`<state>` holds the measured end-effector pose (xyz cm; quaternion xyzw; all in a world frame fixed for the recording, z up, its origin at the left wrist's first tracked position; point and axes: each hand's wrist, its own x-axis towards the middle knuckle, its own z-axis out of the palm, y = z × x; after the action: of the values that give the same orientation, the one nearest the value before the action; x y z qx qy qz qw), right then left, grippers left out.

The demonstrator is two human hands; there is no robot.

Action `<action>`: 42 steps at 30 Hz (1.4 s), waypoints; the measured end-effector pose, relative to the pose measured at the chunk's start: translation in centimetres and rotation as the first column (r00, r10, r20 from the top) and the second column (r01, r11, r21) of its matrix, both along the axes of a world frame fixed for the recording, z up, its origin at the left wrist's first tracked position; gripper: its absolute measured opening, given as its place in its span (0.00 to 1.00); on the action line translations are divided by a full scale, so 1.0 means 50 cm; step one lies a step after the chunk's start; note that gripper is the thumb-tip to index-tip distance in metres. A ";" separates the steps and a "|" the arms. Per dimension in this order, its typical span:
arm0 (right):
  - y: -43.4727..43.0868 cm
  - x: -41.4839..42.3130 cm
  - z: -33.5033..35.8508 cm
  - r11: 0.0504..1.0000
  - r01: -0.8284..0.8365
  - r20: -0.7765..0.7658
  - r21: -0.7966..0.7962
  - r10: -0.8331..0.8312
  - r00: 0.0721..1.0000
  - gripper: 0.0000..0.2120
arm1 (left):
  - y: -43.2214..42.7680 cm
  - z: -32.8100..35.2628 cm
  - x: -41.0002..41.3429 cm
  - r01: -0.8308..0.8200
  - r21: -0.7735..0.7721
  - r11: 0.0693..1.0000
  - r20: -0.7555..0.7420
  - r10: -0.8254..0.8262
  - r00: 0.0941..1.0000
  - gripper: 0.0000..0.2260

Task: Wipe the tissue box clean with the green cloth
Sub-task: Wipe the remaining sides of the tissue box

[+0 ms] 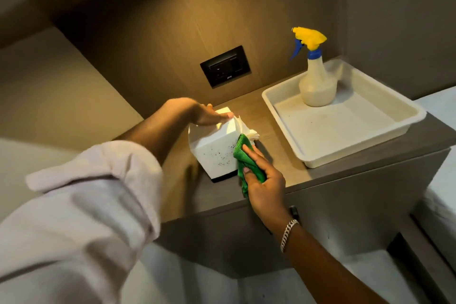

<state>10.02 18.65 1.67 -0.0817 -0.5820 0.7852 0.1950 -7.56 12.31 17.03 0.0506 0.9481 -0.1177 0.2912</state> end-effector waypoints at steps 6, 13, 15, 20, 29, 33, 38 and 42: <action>-0.027 -0.012 0.006 0.995 0.089 0.026 0.052 -0.090 0.996 0.25 | -0.096 -0.051 -0.054 0.799 0.032 0.601 -0.257 -0.768 0.587 0.31; -0.194 -0.036 0.004 0.916 0.341 -0.017 0.213 -0.346 0.938 0.30 | -0.096 -0.104 -0.102 0.923 0.311 0.227 -0.415 -0.841 0.347 0.27; -0.261 -0.035 -0.013 0.919 0.303 0.010 0.253 -0.316 0.949 0.33 | -0.098 -0.114 -0.111 0.916 0.345 0.207 -0.443 -0.824 0.353 0.27; -0.241 -0.049 -0.010 0.824 0.530 -0.020 0.201 -0.537 0.843 0.31 | -0.099 -0.125 -0.118 0.913 0.367 0.179 -0.462 -0.817 0.346 0.28; -0.310 -0.083 0.012 0.773 0.553 -0.027 0.311 -0.574 0.818 0.33 | -0.097 -0.116 -0.108 0.898 0.387 0.209 -0.454 -0.804 0.383 0.29; -0.313 -0.060 -0.004 0.783 0.527 -0.058 0.330 -0.541 0.839 0.34 | -0.096 -0.121 -0.103 0.891 0.401 0.214 -0.453 -0.799 0.396 0.29; -0.213 -0.080 0.008 0.757 0.600 -0.022 0.259 -0.617 0.787 0.29 | -0.097 -0.119 -0.107 0.888 0.401 0.225 -0.456 -0.792 0.406 0.29; -0.253 -0.084 -0.007 0.745 0.564 -0.053 0.355 -0.587 0.808 0.32 | -0.097 -0.122 -0.109 0.884 0.407 0.231 -0.462 -0.783 0.417 0.28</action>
<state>5.80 6.00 1.32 -0.2450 -0.6656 0.5657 0.4207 -13.00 7.47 10.94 0.6280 0.7733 0.0478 0.0726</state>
